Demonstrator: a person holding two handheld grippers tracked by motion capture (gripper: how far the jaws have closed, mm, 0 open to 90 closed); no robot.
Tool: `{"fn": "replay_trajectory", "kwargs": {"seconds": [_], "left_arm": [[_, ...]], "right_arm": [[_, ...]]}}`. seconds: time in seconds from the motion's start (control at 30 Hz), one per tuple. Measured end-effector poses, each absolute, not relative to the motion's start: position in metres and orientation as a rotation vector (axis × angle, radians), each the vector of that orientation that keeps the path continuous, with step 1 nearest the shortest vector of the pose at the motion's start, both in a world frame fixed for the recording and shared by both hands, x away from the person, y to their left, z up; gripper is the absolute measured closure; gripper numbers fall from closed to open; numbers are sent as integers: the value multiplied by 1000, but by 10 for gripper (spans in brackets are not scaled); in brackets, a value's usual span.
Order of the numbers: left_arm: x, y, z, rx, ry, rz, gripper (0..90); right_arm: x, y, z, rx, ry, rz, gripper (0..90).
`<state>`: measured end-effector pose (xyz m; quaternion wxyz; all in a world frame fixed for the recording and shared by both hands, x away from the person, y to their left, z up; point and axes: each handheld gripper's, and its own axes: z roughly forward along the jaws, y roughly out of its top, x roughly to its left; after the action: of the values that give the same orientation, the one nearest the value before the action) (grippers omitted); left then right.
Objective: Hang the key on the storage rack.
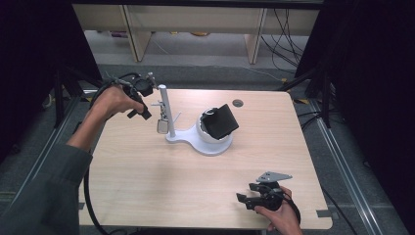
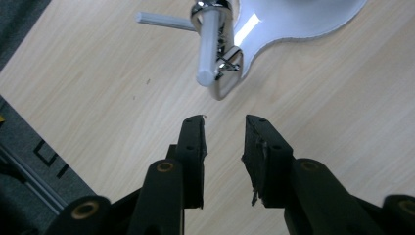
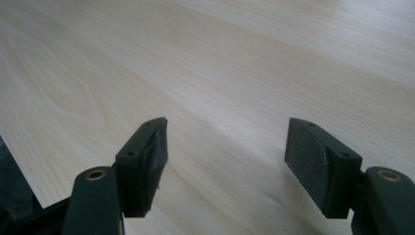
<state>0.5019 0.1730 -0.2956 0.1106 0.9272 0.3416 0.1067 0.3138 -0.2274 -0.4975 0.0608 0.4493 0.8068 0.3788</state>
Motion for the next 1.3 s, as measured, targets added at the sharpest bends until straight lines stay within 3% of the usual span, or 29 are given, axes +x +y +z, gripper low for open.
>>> {"fn": "replay_trajectory", "kwargs": {"seconds": [0.43, 1.03, 1.3], "left_arm": [[481, 188, -299, 2668, 1006, 295, 570], [441, 198, -334, 2613, 984, 269, 301], [411, 193, -355, 2571, 935, 206, 255]], "right_arm": [[314, -228, -497, 1352, 2444, 1151, 334], [316, -225, -501, 1357, 2382, 1210, 333], [314, -225, -496, 1349, 2441, 1151, 333]]}}
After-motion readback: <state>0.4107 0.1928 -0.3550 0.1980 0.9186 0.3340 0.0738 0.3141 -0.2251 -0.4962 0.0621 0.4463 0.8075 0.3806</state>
